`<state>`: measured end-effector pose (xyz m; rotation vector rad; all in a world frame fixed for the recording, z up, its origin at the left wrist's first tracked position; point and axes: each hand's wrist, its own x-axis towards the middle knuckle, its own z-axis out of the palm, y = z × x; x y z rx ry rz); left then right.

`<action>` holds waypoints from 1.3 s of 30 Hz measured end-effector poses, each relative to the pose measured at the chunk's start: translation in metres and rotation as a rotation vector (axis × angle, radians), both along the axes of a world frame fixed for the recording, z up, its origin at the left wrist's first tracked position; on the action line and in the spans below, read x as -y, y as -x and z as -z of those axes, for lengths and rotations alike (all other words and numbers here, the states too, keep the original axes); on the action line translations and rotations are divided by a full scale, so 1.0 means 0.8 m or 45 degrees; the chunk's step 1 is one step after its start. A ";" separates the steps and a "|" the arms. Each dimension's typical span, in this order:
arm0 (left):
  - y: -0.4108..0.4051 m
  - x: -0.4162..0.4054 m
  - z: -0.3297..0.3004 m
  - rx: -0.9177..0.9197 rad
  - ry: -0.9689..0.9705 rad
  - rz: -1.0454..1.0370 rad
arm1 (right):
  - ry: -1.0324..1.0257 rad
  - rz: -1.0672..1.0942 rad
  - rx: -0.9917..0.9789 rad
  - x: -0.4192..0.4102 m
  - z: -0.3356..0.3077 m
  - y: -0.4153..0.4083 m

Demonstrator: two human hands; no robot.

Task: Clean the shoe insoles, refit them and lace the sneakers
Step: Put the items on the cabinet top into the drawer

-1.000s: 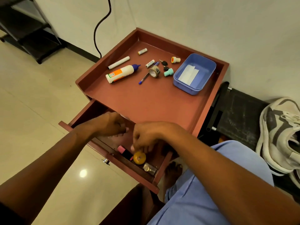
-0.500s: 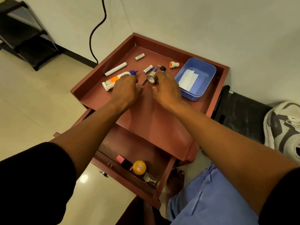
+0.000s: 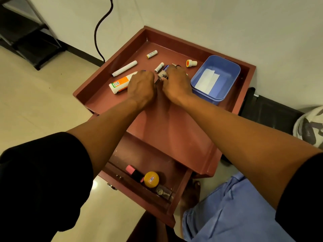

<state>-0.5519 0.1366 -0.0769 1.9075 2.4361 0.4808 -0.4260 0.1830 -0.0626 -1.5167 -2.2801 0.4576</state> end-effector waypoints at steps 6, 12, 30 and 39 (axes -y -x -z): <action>0.001 0.026 -0.015 0.134 0.044 -0.026 | 0.068 -0.011 -0.106 0.040 -0.009 -0.031; 0.017 0.121 -0.038 0.394 0.149 0.031 | 0.323 -0.151 -0.281 0.113 -0.047 -0.060; 0.110 0.304 -0.037 0.361 0.816 0.225 | 0.987 -0.818 0.679 0.243 -0.010 -0.061; 0.070 0.250 0.028 0.074 0.905 0.244 | 0.592 -0.806 0.651 0.257 0.032 -0.042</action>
